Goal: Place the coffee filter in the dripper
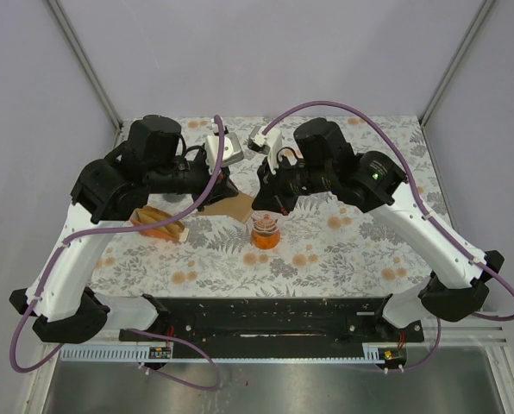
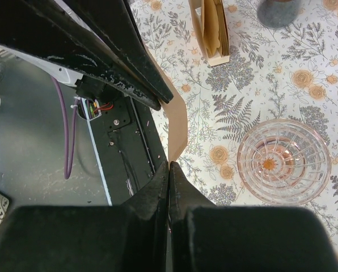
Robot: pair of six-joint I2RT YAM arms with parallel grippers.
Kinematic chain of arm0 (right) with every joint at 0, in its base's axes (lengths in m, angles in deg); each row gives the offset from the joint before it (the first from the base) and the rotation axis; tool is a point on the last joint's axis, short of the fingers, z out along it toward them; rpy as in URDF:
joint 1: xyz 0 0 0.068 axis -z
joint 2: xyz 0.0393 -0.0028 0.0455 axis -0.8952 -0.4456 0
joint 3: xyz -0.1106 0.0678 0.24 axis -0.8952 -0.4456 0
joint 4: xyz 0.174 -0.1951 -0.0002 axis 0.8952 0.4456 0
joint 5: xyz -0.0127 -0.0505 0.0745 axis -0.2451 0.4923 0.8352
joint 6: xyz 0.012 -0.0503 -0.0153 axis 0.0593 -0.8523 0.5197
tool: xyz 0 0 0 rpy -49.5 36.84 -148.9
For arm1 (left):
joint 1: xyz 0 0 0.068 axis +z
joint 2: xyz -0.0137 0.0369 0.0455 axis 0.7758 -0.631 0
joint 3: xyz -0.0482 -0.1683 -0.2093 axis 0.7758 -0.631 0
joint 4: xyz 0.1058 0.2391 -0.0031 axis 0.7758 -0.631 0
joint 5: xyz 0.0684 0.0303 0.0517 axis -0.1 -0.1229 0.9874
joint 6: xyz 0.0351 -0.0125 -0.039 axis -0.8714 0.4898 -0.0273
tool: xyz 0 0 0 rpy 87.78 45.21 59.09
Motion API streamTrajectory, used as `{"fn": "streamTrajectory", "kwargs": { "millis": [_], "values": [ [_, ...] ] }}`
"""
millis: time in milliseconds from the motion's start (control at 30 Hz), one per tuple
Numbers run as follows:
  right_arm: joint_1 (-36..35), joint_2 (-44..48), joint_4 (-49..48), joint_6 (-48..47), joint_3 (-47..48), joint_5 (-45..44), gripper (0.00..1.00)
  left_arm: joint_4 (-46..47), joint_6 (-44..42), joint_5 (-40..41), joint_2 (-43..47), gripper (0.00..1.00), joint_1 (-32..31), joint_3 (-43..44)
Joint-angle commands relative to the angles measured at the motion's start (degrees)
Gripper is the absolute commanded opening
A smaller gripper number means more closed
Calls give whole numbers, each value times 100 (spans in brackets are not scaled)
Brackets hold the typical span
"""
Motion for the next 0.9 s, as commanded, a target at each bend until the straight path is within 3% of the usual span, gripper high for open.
{"fn": "streamTrajectory", "kwargs": {
  "millis": [0,67,567,867],
  "values": [
    [-48,143,-240,-39,12,216,0,174,20,-30,17,6,-24,120],
    [-48,143,-240,-39,3,207,0,235,63,-4,26,0,-33,111],
    [-48,284,-161,-619,-181,804,0,377,108,-4,35,0,-24,50],
    [-48,600,-30,-1287,-462,1173,0,-141,-156,-741,-97,0,-33,322]
  ]
}}
